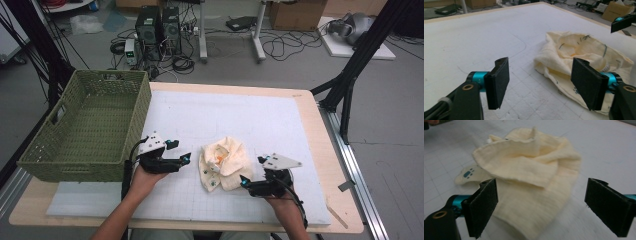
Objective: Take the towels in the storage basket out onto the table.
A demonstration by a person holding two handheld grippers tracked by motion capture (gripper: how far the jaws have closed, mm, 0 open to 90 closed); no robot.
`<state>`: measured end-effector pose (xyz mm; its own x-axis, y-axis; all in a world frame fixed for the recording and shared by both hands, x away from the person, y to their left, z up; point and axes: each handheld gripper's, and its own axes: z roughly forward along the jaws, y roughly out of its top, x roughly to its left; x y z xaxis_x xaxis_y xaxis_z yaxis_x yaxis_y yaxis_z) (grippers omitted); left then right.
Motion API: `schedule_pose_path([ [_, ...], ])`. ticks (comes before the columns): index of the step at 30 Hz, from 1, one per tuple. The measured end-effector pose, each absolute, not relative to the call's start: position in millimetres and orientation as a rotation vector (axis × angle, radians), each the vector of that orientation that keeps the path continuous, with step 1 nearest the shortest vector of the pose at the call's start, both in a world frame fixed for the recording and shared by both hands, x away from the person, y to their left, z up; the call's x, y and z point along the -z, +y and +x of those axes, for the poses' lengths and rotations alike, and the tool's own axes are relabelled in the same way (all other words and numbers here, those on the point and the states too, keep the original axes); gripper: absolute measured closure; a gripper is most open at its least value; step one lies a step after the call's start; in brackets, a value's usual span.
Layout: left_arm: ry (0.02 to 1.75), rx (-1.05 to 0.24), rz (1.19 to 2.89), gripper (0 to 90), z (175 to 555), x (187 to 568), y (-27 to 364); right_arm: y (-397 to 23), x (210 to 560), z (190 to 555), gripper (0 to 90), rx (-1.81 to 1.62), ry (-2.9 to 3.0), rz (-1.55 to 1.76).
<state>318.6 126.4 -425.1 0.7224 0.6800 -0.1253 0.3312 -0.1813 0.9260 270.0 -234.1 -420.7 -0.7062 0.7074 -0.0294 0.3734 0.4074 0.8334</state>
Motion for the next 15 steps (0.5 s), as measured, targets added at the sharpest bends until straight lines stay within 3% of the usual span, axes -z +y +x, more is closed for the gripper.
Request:
schedule_pose_path([
  [4, 0.815, -0.373, 1.776, 23.0, 319.6, 426.4, 129.0, -209.6, 423.7, 280.6, 20.0, -1.201, 2.356, 0.837],
  [10, 0.820, -0.369, 1.766, 20.7, 320.3, 426.3, 132.9, -189.9, 427.7, 288.9, 42.0, -1.187, 2.430, 0.736],
  [15, 0.820, -0.363, 1.771, 20.8, 320.8, 427.3, 133.8, -189.0, 423.8, 295.5, 71.7, -1.204, 2.447, 0.756],
])
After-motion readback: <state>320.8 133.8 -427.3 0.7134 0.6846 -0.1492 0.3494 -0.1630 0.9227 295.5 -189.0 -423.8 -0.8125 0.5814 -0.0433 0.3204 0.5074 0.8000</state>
